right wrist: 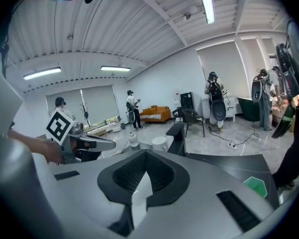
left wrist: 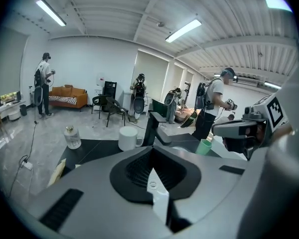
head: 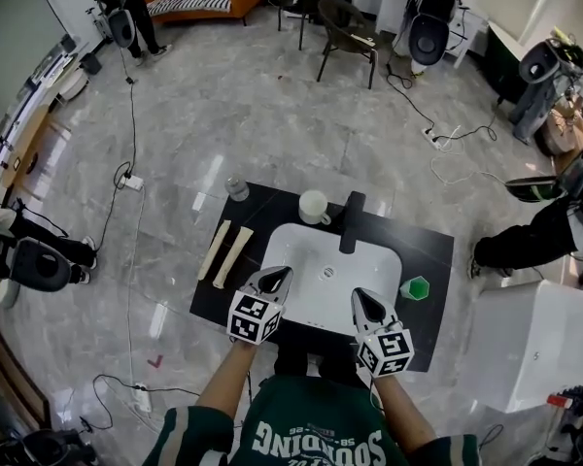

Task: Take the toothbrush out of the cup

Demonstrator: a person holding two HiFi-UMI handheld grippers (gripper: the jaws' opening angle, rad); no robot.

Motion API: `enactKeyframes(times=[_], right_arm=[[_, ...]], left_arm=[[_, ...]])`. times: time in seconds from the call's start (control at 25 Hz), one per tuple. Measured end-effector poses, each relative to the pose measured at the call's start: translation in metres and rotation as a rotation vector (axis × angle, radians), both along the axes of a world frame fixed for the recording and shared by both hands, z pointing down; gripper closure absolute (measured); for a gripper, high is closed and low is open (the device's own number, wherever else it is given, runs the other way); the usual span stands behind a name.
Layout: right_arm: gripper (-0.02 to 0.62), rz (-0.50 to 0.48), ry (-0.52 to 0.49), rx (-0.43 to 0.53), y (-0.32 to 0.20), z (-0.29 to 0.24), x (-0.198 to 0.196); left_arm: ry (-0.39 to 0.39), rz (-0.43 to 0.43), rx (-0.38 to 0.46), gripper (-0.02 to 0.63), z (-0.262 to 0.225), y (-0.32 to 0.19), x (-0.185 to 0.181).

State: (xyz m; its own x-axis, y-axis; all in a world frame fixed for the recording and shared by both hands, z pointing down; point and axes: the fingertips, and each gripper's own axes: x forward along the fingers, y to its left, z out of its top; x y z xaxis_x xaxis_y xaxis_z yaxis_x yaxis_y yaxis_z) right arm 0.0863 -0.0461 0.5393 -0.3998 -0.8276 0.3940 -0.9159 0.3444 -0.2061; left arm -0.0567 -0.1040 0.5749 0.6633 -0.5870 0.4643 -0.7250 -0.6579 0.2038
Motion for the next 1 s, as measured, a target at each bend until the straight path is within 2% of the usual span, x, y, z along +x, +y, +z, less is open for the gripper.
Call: enactKeyframes(times=[1.0], right_arm=[[0.557, -0.020, -0.013, 0.004, 0.011, -0.007, 0.030]], left_arm=[[0.018, 0.028, -0.016, 0.595, 0.000, 0.028, 0.050]])
